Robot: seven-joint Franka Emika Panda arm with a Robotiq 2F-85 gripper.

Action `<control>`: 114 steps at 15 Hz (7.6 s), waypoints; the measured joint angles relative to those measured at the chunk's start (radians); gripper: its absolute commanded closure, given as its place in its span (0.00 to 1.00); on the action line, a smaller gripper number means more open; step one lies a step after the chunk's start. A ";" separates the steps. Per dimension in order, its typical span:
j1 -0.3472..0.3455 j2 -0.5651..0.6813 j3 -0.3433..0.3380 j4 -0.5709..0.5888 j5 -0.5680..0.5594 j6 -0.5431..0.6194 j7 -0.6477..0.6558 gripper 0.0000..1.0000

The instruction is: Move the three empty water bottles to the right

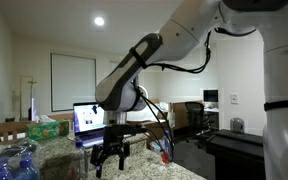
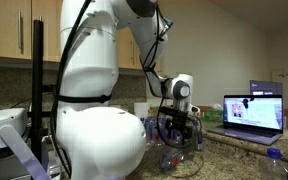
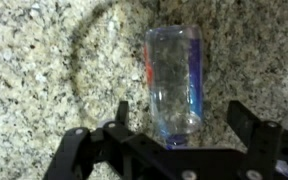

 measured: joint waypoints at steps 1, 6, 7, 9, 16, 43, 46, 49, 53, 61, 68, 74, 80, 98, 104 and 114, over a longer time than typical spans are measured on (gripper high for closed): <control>0.000 0.007 -0.002 0.041 0.000 -0.034 -0.012 0.00; 0.000 0.127 -0.006 0.230 0.000 -0.166 -0.083 0.00; 0.000 0.167 -0.007 0.268 0.000 -0.187 -0.099 0.03; -0.002 0.248 -0.009 0.339 0.000 -0.228 -0.128 0.09; -0.004 0.469 -0.014 0.539 -0.002 -0.346 -0.163 0.55; 0.002 0.622 -0.015 0.733 -0.060 -0.441 -0.166 0.86; 0.002 0.623 -0.014 0.734 -0.063 -0.441 -0.166 0.86; 0.002 0.622 -0.013 0.734 -0.063 -0.441 -0.166 0.86; 0.003 0.595 -0.008 0.708 -0.064 -0.358 -0.167 0.86; 0.004 0.344 0.027 0.333 -0.061 0.152 -0.168 0.86; 0.004 0.129 0.061 -0.013 0.003 0.597 -0.168 0.86; 0.005 -0.011 0.073 -0.123 0.055 0.642 -0.168 0.87; 0.013 -0.100 0.084 -0.201 0.055 0.690 -0.168 0.87; 0.064 -0.247 0.103 -0.399 -0.055 0.839 -0.060 0.24; 0.070 -0.253 0.086 -0.395 -0.062 0.809 -0.023 0.00; 0.116 -0.318 -0.032 -0.317 -0.050 0.429 0.004 0.00</control>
